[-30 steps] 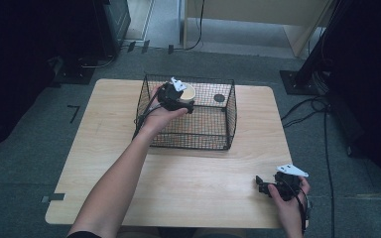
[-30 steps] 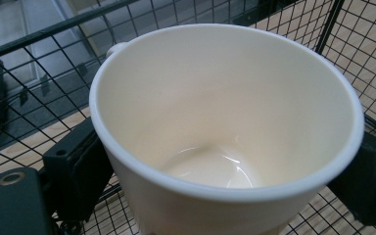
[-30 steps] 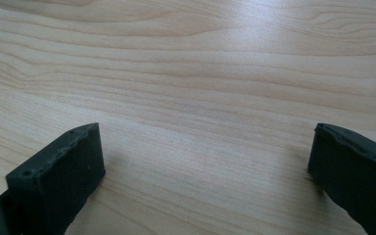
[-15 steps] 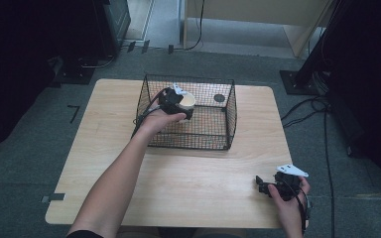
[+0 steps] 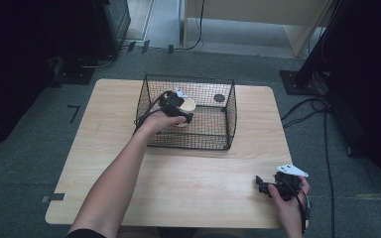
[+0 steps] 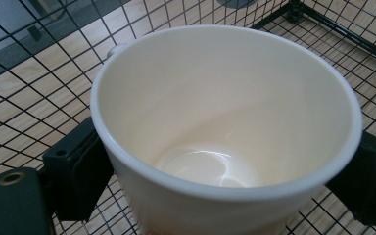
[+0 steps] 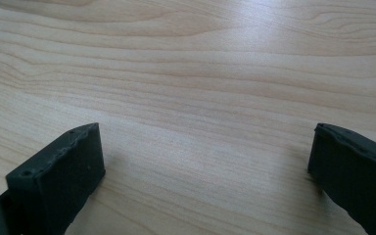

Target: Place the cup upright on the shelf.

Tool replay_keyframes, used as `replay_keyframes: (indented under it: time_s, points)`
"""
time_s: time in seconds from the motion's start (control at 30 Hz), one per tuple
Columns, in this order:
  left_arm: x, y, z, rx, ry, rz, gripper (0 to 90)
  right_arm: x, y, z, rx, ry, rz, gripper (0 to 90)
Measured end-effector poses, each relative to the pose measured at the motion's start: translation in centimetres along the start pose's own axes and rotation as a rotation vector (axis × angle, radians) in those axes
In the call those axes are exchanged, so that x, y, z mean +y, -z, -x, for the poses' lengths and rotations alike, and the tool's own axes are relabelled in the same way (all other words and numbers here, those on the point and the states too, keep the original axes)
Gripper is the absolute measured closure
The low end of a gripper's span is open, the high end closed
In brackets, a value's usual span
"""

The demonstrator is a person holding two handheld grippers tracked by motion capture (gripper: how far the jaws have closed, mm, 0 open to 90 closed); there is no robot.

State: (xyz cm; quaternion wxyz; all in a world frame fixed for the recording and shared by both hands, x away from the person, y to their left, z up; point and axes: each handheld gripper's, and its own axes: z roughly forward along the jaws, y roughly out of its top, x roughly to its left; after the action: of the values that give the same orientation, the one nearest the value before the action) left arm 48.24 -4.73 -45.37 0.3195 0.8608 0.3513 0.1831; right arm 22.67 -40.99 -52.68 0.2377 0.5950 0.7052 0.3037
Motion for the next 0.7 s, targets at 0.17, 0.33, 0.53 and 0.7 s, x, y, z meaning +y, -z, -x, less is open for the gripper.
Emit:
replay_keyframes:
  time_s: [0.17,0.33,0.53,0.7]
  points:
    - [-0.27,0.06,-0.08,0.0,-0.03,-0.046,9.5,0.0,0.0,0.0,0.0,0.0,0.0,0.0]
    - [-0.3,0.38,-0.64,-0.015,0.006,-0.09,9.4,0.0,0.01,0.0,0.0,0.001,-0.001,0.0]
    - [-0.25,0.64,-0.39,-0.002,-0.016,-0.097,9.2,0.0,0.01,0.0,0.0,0.001,-0.001,0.0]
    - [-0.03,0.9,-0.51,0.052,-0.005,-0.088,4.6,0.0,0.01,0.0,0.001,0.001,0.0,0.0]
